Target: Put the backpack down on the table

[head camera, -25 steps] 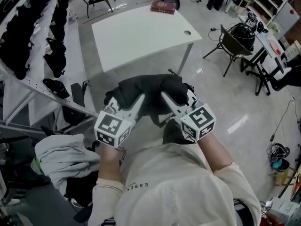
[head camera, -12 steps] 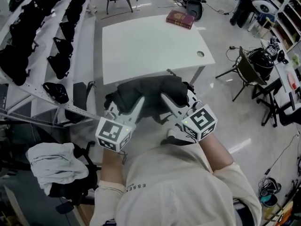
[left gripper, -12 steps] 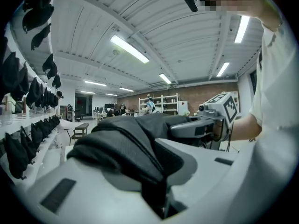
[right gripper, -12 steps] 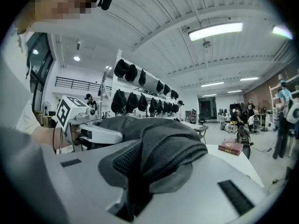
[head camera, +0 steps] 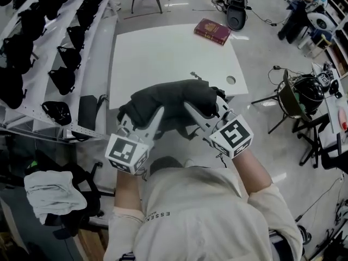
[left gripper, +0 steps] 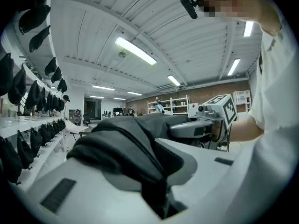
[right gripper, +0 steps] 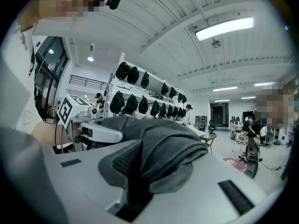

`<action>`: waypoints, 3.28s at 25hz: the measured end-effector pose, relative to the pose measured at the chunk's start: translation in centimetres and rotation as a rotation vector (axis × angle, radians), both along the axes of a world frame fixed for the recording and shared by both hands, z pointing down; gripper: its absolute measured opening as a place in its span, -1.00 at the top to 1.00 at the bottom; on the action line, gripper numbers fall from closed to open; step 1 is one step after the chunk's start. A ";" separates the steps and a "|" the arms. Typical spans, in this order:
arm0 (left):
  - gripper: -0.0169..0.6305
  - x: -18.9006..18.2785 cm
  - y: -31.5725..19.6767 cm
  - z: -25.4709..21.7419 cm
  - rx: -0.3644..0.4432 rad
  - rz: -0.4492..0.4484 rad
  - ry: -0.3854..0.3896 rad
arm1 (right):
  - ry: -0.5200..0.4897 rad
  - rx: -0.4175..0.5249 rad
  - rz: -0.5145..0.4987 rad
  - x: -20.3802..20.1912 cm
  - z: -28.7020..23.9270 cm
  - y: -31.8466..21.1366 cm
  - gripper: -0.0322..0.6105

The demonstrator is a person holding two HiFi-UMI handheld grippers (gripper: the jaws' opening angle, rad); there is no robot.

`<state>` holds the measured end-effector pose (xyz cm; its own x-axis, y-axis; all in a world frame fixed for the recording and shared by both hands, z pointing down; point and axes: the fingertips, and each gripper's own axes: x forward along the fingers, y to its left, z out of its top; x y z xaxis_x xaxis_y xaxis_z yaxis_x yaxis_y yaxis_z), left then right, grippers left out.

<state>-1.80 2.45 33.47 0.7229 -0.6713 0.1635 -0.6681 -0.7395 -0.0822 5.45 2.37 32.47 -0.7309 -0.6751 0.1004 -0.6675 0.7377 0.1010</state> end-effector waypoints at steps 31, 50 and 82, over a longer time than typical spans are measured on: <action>0.70 0.6 -34.8 -4.0 0.099 0.059 0.004 | 0.028 0.099 0.039 0.6 -4.0 -34.5 0.65; 0.70 -0.6 -51.3 1.7 0.084 0.063 0.019 | 0.067 0.050 0.028 -0.5 1.9 -51.2 0.64; 0.69 -1.8 -42.7 10.8 -0.115 0.037 0.082 | -0.026 -0.184 0.011 -1.2 10.7 -43.1 0.59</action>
